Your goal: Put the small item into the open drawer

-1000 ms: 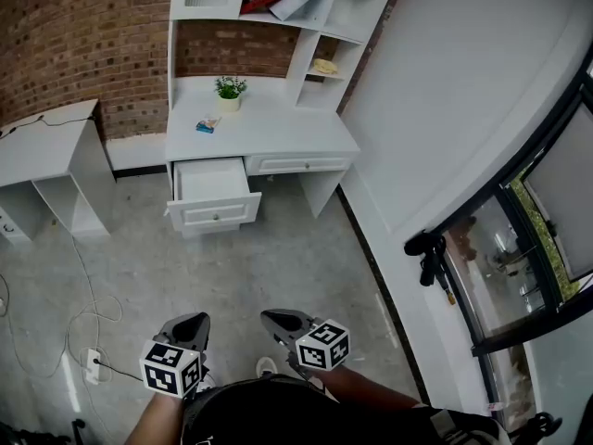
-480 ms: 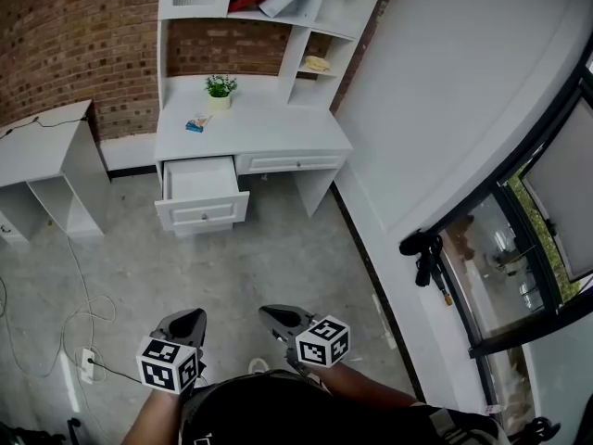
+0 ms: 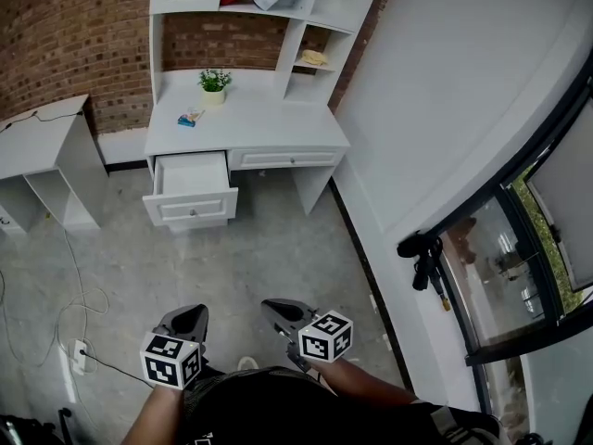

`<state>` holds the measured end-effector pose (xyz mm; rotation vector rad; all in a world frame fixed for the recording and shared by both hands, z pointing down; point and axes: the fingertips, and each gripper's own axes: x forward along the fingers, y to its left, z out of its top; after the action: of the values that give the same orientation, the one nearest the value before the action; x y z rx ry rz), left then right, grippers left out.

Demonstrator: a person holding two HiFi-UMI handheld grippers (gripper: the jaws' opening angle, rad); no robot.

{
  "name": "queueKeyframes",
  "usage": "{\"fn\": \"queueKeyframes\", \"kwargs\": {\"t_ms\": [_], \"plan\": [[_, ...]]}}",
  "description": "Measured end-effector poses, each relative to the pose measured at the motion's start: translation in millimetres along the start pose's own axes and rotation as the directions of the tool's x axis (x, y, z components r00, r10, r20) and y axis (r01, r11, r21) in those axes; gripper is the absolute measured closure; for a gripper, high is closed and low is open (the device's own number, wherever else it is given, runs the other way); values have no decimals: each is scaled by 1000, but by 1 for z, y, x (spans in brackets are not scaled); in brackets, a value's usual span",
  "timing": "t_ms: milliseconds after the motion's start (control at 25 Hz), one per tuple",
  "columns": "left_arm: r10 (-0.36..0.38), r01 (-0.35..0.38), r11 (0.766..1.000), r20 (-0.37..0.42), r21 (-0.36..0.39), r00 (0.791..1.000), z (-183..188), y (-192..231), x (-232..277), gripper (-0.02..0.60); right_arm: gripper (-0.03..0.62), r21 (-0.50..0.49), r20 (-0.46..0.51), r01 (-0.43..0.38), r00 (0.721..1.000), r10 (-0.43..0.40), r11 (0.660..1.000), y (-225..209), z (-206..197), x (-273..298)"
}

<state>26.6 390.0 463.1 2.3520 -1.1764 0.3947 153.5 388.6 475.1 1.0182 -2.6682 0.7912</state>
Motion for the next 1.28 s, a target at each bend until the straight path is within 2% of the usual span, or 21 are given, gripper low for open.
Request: {"fn": "queueKeyframes", "kwargs": {"t_ms": [240, 400, 640, 920, 1280], "plan": [[37, -37, 999, -18, -5, 999, -2, -1, 1, 563, 589, 7, -16, -34, 999, 34, 999, -7, 1, 2], [68, -68, 997, -14, -22, 998, 1, 15, 3, 563, 589, 5, -39, -53, 998, 53, 999, -11, -2, 15], [65, -66, 997, -34, -27, 997, 4, 46, 14, 563, 589, 4, -41, -53, 998, 53, 999, -20, 10, 50], [56, -56, 998, -2, -30, 998, 53, 105, 45, 563, 589, 6, -64, -27, 998, 28, 1000, -45, 41, 102], [18, -18, 1000, 0, -23, 1000, 107, 188, 84, 563, 589, -7, -55, 10, 998, -10, 1000, -69, 101, 185]]}}
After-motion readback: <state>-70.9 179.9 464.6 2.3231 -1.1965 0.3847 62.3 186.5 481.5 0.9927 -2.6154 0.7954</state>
